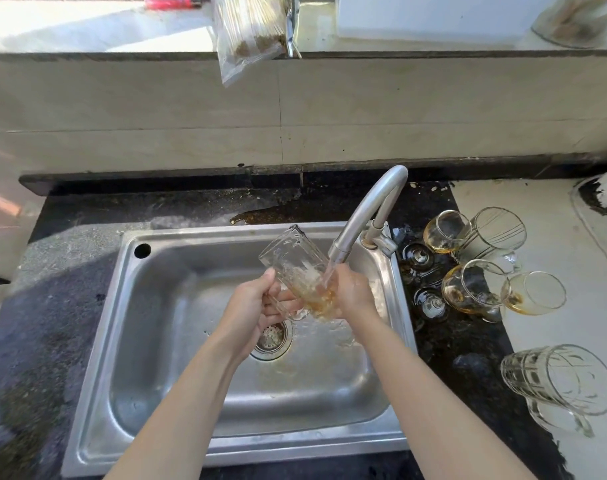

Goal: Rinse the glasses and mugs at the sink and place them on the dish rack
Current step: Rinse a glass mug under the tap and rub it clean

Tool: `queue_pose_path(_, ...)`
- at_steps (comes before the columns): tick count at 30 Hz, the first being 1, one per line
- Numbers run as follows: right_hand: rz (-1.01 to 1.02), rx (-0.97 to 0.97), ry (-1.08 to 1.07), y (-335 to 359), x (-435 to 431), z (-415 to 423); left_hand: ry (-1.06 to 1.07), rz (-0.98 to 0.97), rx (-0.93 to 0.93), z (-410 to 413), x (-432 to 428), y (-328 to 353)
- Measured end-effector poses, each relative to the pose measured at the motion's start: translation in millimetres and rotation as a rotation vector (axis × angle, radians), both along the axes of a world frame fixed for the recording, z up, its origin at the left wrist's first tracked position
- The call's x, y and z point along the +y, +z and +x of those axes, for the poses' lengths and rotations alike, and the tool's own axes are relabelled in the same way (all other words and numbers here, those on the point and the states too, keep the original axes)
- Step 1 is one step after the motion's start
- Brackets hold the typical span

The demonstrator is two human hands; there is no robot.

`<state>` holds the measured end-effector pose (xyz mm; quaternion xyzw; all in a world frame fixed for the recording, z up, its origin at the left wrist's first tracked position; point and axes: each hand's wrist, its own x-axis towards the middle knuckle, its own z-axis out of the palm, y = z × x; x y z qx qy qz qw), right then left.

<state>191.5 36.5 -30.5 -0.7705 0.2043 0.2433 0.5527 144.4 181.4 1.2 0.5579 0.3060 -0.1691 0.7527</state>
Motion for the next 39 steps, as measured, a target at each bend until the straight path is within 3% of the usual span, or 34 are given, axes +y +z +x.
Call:
queue_pose_path(3,0.296,0.315,-0.055,13,-5,8,0.017,-0.014,-0.008,3,2,0)
queue_pose_path(6,0.471,0.386,-0.049,22,-11,12,0.019,-0.041,-0.032,7,6,-3)
queue_pose_path(9,0.334,0.244,-0.123,19,-2,13,0.119,-0.069,-0.013,12,-2,-13)
queue_pose_path(13,0.176,-0.106,-0.205,12,11,-3,0.326,-0.128,0.094,20,-28,-33)
queue_pose_path(17,0.006,-0.358,-0.1,11,4,-22,0.515,-0.248,0.209,32,-50,-32)
queue_pose_path(19,-0.017,-0.411,-0.038,17,-4,-27,0.554,-0.264,0.235,38,-57,-30)
queue_pose_path(23,-0.056,-0.34,0.106,32,-19,-28,0.596,-0.244,0.313,45,-63,-30)
queue_pose_path(26,-0.055,-0.28,0.097,33,-18,-25,0.685,-0.093,0.287,44,-70,-24)
queue_pose_path(29,-0.011,-0.245,0.021,32,-15,-20,0.677,0.27,0.06,39,-77,-22)
queue_pose_path(31,0.043,-0.199,0.004,31,-16,-15,0.61,0.386,-0.008,37,-76,-20)
queue_pose_path(33,0.143,-0.083,-0.033,28,-17,-11,0.587,0.323,0.07,39,-69,-19)
queue_pose_path(37,0.356,0.114,-0.07,17,-19,-13,0.649,-0.186,0.289,41,-54,-10)
queue_pose_path(39,0.407,0.152,-0.056,15,-20,-18,0.62,-0.202,0.284,39,-50,-9)
